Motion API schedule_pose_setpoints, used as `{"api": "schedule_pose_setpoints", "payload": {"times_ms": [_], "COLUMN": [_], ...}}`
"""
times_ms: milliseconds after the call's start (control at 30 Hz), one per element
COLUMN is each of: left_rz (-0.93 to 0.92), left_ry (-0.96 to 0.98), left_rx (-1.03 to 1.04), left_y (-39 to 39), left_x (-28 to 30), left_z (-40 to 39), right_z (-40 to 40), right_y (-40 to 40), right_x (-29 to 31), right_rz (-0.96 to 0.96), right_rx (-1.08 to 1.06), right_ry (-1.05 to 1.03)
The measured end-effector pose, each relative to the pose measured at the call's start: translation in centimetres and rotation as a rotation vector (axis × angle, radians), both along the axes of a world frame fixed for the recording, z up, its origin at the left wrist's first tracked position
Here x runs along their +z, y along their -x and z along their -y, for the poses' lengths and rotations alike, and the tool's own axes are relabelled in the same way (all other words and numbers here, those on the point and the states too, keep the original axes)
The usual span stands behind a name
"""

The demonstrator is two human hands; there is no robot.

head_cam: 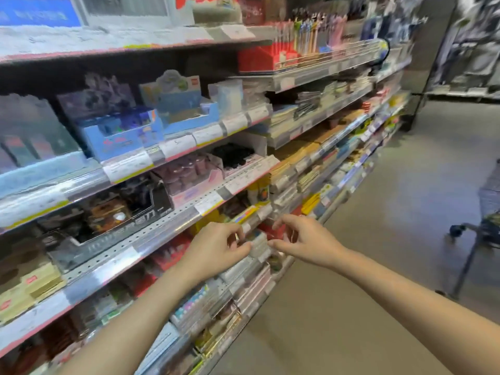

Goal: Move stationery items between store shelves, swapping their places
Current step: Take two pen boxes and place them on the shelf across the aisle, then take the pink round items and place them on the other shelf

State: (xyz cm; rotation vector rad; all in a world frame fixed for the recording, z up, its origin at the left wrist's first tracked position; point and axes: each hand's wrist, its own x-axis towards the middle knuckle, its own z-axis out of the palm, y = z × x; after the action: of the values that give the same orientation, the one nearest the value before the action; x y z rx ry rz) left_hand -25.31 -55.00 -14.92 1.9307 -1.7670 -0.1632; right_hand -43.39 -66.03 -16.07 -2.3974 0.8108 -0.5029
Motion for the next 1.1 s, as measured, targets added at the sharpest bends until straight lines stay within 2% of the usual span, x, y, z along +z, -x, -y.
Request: {"api": "schedule_pose_setpoints", "payload": {"times_ms": [267,500,733,1100], "left_rz": [0.022,0.020,0.031,0.027], "left_ry": [-0.015,-0.023,-0.019,-0.108], "left_rx": [-0.206,-0.350,-0.422,-0.435], "left_y": [5.2,7.7,8.9,14.3], "left_x": [-1.1,-1.2,-0.4,-1.8], "left_z": [14.6,30.3,45.3,68.0], "right_z": [10.6,23.0,36.1,58.6], "right_y": [7.5,10.8,12.7,18.6], "right_x": [-1.2,-1.6,-0.8,-3.0], "right_rz": [0.006,0.056,0.097,0.118], "right_rx": [-0.257,-0.390,-0.506,-0.550], "right_ry": [-0.006,0.000,-0.005,-0.031]}}
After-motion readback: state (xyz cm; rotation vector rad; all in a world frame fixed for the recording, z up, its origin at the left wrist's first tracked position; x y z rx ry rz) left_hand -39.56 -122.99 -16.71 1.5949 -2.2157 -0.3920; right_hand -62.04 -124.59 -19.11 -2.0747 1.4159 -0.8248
